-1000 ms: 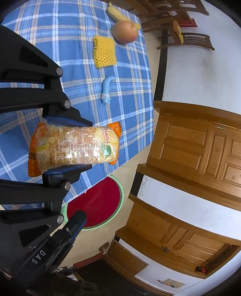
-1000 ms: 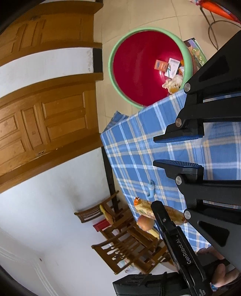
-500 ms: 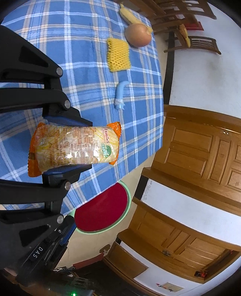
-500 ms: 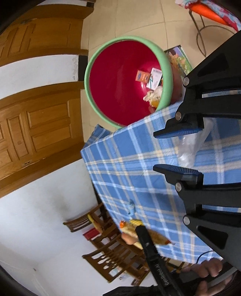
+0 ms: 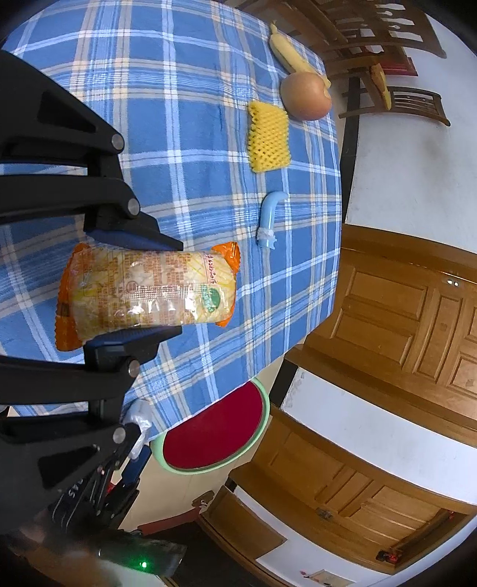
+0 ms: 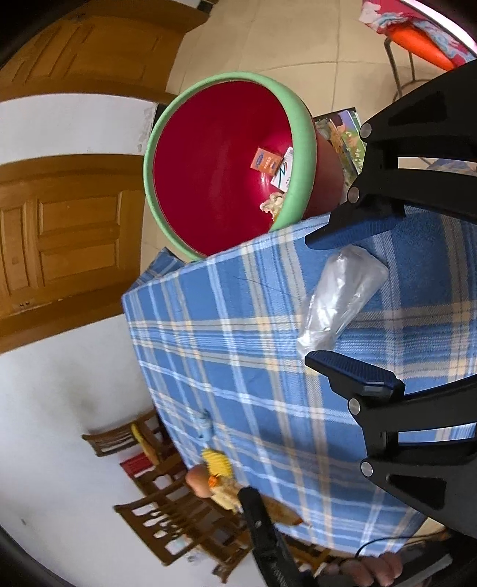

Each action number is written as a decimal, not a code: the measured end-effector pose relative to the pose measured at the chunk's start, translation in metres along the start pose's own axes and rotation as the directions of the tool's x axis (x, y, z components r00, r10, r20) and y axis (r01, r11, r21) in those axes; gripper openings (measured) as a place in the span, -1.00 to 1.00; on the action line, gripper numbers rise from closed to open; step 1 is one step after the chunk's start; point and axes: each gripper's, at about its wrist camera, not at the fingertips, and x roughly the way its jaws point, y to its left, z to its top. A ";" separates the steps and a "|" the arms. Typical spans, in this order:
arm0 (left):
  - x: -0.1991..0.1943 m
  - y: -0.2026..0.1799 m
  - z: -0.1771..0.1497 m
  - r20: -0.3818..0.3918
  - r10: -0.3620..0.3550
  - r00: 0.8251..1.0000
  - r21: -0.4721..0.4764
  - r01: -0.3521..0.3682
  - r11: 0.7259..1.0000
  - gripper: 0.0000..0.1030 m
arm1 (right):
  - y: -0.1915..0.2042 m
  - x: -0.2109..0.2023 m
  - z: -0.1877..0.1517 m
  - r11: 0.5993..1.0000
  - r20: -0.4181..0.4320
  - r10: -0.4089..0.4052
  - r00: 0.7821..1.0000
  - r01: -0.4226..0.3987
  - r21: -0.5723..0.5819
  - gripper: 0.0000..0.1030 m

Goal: Collect trash
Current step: 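Carry the snack bag and white plastic bag in both grippers over the bucket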

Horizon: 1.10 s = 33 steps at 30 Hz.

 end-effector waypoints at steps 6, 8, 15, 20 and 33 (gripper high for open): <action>-0.001 -0.002 -0.001 -0.001 0.010 1.000 0.008 -0.010 1.000 -0.27 | 0.006 0.009 -0.004 0.998 -0.015 -0.038 0.999 0.037 -0.053 0.14; -0.002 -0.003 -0.002 0.001 0.018 1.000 0.012 -0.018 1.000 -0.27 | 0.007 0.013 -0.006 0.998 -0.027 -0.028 0.999 0.026 -0.057 0.10; 0.000 -0.008 -0.003 -0.005 0.022 1.000 0.025 -0.022 0.999 -0.27 | 0.013 0.013 -0.010 0.997 0.000 -0.017 1.000 0.017 -0.070 -0.22; 0.001 -0.016 -0.003 -0.006 0.010 1.000 0.045 -0.009 0.999 -0.27 | 0.009 0.008 -0.012 0.999 0.028 0.010 1.000 -0.009 -0.040 -0.27; 0.023 -0.056 0.015 -0.031 -0.036 0.999 0.108 0.039 0.993 -0.27 | -0.014 -0.011 0.019 0.999 0.112 0.034 0.993 -0.039 0.036 -0.29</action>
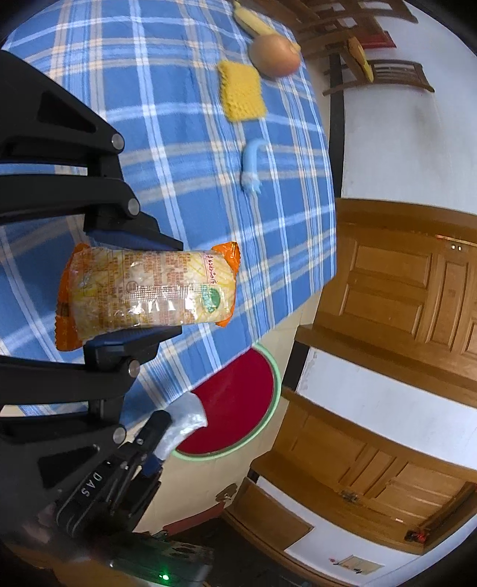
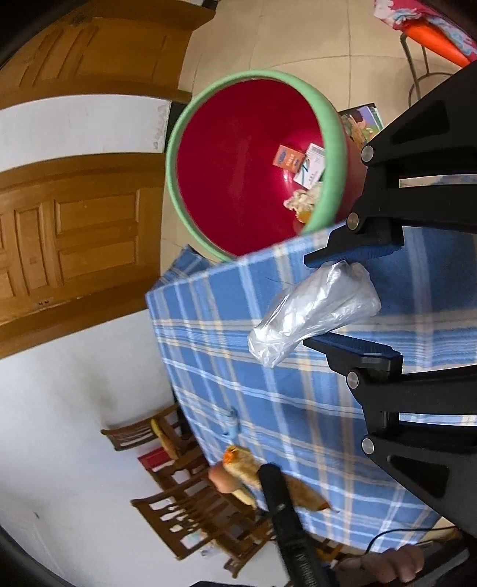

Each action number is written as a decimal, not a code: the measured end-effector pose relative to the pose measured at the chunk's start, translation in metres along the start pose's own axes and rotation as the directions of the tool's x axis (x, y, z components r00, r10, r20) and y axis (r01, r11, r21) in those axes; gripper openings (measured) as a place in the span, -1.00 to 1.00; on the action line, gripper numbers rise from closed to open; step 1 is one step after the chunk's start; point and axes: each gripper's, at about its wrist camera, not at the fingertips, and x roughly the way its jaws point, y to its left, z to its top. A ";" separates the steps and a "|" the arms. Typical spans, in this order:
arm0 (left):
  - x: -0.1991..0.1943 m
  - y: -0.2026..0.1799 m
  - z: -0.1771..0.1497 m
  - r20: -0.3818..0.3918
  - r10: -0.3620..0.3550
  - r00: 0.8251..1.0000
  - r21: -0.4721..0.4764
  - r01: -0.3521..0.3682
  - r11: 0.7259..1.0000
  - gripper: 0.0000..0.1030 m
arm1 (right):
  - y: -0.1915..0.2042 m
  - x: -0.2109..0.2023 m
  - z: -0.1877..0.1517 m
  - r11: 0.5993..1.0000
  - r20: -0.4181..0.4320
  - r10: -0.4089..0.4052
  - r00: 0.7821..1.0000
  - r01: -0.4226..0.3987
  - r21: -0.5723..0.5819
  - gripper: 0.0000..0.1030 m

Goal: Collect trash
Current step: 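Carry the snack bag and white plastic bag in both grippers over the bucket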

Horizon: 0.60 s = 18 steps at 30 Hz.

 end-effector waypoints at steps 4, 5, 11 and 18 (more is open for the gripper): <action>0.011 -0.016 0.008 -0.008 -0.015 1.000 0.024 0.015 1.000 -0.27 | -0.015 -0.007 0.012 0.999 0.033 -0.021 0.999 0.020 0.032 -0.29; 0.014 -0.021 0.010 -0.011 -0.020 1.000 0.032 0.021 0.999 -0.27 | -0.018 -0.009 0.013 0.999 0.038 -0.027 0.999 0.026 0.039 -0.29; 0.035 -0.050 0.020 -0.032 -0.041 0.999 0.082 0.043 0.996 -0.27 | -0.047 -0.010 0.024 0.994 0.056 -0.072 0.996 0.067 0.092 -0.29; 0.061 -0.084 0.031 -0.056 -0.074 0.996 0.129 0.081 0.988 -0.27 | -0.078 0.001 0.028 0.984 0.034 -0.105 0.994 0.098 0.150 -0.29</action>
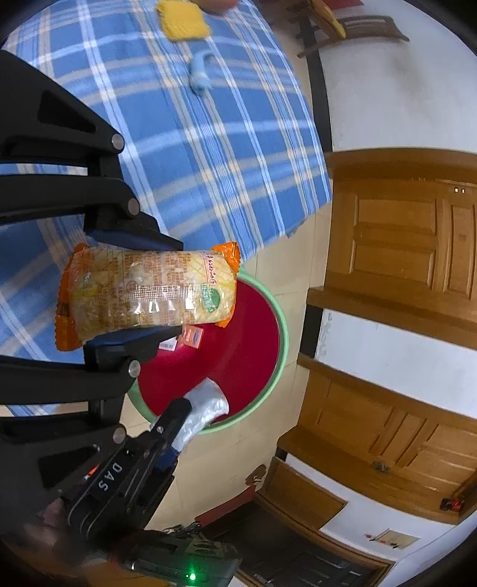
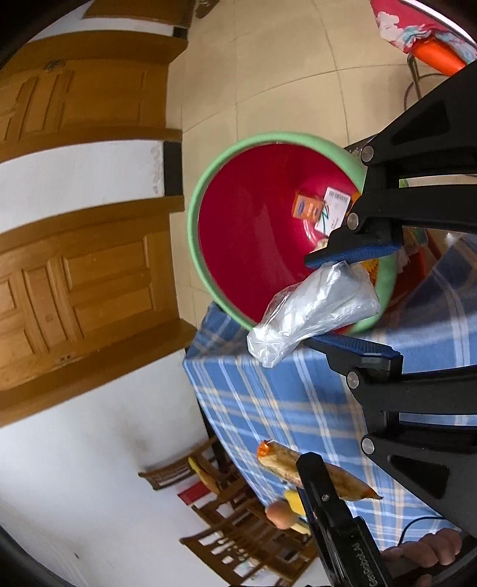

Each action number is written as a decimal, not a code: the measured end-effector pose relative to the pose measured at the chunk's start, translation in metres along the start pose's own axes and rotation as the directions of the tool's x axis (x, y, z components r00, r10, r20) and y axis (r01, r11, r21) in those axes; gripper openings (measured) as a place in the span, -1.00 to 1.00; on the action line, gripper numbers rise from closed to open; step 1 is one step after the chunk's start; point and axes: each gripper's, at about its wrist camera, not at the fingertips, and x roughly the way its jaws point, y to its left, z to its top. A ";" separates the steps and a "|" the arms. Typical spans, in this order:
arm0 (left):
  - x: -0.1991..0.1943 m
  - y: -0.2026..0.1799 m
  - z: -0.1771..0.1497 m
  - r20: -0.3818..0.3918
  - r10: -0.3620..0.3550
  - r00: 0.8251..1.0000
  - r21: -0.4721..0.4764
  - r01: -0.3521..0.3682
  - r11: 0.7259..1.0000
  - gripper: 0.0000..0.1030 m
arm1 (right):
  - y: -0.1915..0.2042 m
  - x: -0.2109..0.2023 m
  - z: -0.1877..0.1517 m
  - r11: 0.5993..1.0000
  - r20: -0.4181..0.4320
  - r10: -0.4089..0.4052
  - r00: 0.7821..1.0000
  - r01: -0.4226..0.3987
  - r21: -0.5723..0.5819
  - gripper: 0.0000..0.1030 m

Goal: Collect trash
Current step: 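Carry the snack bag and white plastic bag in both grippers over the bucket, then open both grippers to drop the snack bag and plastic bag into the bucket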

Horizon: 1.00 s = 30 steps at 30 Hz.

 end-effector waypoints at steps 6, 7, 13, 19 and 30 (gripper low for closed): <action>0.022 -0.015 0.006 -0.023 -0.020 1.000 0.026 0.021 0.999 -0.27 | -0.024 0.011 0.005 0.999 -0.019 -0.027 0.999 0.027 0.043 -0.29; 0.026 -0.017 0.007 -0.026 -0.022 0.999 0.029 0.022 0.999 -0.27 | -0.028 0.013 0.005 0.998 -0.022 -0.031 0.999 0.032 0.051 -0.29; 0.043 -0.025 0.009 -0.044 -0.026 0.999 0.039 0.028 0.999 -0.27 | -0.042 0.018 0.005 0.994 -0.031 -0.043 0.999 0.046 0.099 -0.22; 0.055 -0.031 0.011 -0.057 -0.027 0.998 0.055 0.030 0.998 -0.27 | -0.050 0.011 0.003 0.990 -0.010 -0.043 0.999 0.044 0.137 -0.08; 0.076 -0.037 0.015 -0.080 -0.047 0.996 0.060 0.052 0.997 -0.15 | -0.062 -0.007 0.000 0.981 0.029 -0.043 0.999 0.037 0.191 -0.06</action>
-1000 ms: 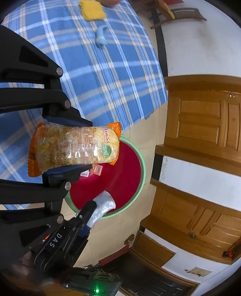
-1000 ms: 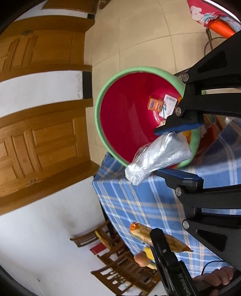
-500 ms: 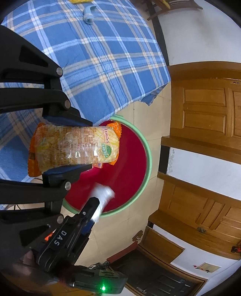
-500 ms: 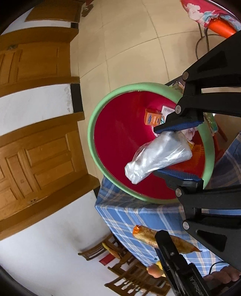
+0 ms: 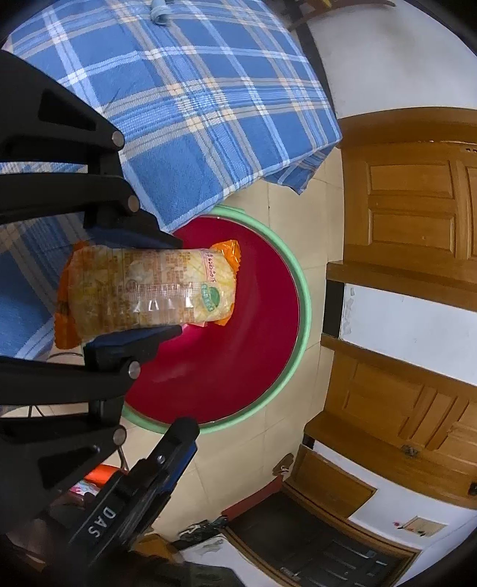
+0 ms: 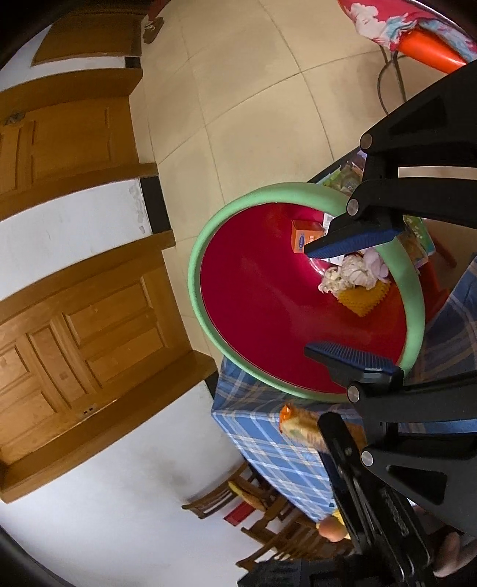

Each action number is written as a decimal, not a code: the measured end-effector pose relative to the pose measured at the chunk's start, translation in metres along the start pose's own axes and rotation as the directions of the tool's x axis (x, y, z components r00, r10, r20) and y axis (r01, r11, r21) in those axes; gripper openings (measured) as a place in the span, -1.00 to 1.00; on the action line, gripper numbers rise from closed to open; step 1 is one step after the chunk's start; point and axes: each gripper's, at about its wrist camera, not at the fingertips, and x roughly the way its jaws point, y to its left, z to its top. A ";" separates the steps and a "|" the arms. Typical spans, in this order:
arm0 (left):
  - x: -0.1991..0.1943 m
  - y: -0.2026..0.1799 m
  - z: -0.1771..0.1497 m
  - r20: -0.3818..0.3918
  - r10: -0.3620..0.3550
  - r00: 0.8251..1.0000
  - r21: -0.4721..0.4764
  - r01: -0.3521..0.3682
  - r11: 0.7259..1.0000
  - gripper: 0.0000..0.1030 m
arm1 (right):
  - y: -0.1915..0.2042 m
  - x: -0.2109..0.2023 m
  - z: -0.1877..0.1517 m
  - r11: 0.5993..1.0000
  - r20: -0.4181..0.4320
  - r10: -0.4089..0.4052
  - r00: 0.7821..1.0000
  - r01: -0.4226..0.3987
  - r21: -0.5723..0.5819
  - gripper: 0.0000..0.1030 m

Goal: Collect trash
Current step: 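Open both grippers to drop the snack bag and plastic bag into the bucket, then move both open grippers back toward the yellow foam net on the table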

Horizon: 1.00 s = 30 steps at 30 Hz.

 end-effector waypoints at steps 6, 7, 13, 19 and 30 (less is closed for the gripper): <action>-0.006 0.001 0.001 0.026 -0.003 1.000 -0.003 0.003 1.000 0.01 | -0.002 -0.005 0.002 1.000 0.009 -0.006 1.000 0.006 0.009 -0.05; -0.008 0.000 0.001 0.030 -0.002 1.000 -0.001 0.002 1.000 0.01 | -0.002 -0.005 0.003 1.000 0.010 -0.006 1.000 0.006 0.010 -0.05; -0.018 0.003 -0.001 0.049 0.005 0.999 -0.004 -0.004 1.000 0.01 | 0.004 -0.009 0.001 1.000 0.014 0.001 1.000 -0.001 0.003 -0.05; -0.036 0.010 -0.006 0.071 0.020 0.997 -0.024 -0.018 1.000 0.01 | 0.014 -0.020 -0.001 1.000 0.025 0.018 1.000 -0.017 -0.014 -0.04; -0.082 0.047 -0.023 0.123 0.099 0.988 -0.100 -0.087 0.991 0.02 | 0.053 -0.040 -0.010 0.994 0.030 0.081 0.996 -0.079 -0.075 0.00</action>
